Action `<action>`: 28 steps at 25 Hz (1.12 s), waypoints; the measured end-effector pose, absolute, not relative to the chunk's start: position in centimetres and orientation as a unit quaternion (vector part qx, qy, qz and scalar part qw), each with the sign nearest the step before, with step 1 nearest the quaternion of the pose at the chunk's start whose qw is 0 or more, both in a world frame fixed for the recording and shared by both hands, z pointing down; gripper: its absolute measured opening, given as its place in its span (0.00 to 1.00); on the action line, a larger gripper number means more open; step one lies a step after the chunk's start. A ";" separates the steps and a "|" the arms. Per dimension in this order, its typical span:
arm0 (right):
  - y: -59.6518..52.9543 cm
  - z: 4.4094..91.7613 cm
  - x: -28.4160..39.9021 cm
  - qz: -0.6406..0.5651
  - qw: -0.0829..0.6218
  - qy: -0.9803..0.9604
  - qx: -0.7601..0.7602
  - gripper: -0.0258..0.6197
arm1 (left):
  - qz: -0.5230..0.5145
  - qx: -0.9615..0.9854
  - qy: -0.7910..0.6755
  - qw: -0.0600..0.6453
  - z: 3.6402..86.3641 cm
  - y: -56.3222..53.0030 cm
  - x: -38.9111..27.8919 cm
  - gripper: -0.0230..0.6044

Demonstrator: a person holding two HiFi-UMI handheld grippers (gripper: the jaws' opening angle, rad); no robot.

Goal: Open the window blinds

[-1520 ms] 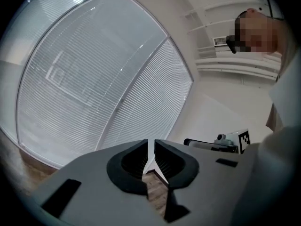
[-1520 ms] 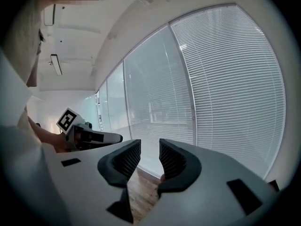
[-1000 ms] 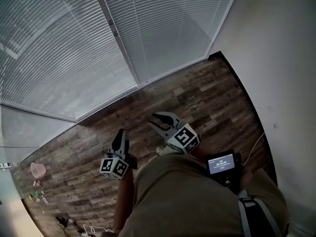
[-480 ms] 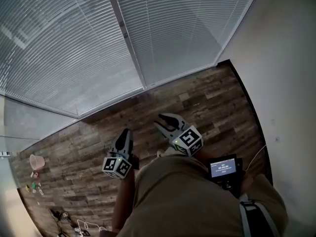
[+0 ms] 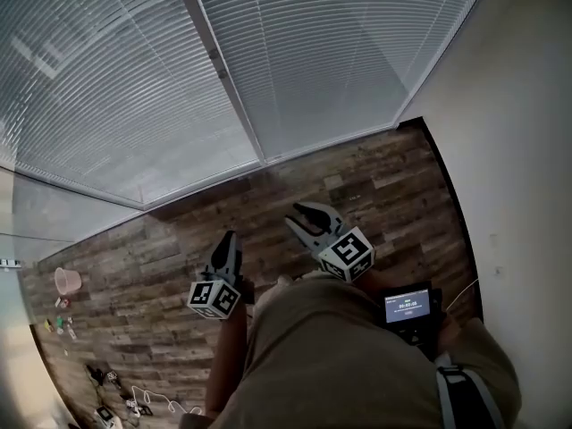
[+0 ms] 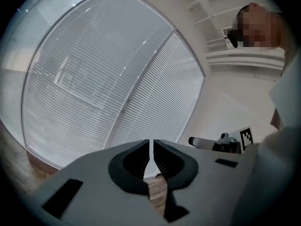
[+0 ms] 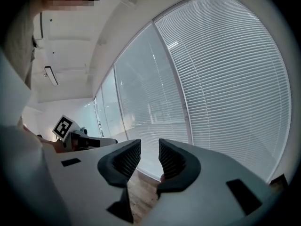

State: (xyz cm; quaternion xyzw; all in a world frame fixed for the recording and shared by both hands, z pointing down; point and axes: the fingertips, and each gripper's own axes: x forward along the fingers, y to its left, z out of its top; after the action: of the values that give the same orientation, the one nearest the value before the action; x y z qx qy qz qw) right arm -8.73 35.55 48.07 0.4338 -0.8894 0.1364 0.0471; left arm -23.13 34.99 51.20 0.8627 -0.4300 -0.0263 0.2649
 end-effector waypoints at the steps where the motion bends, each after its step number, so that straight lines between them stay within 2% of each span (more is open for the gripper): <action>1: 35.3 48.2 -7.6 0.139 0.045 -0.889 0.433 0.21 | -0.023 0.862 -0.431 0.266 51.4 34.7 -21.9 0.10; 6: 34.6 49.7 -2.7 0.150 0.039 -0.890 0.429 0.21 | 0.000 0.849 -0.442 0.289 53.4 34.1 -17.1 0.06; 16: 35.7 48.4 4.6 0.126 0.008 -0.884 0.450 0.21 | -0.014 0.827 -0.483 0.287 53.7 34.2 -14.0 0.06; 28: 34.6 49.6 4.7 0.143 0.000 -0.888 0.438 0.21 | 0.007 0.820 -0.500 0.277 53.9 32.4 -13.5 0.06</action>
State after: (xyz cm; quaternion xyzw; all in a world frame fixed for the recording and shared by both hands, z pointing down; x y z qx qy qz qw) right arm 4.67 34.61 49.55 0.4379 -0.8876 0.1426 0.0002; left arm -13.54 32.38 53.86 0.8201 -0.5004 0.0065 0.2774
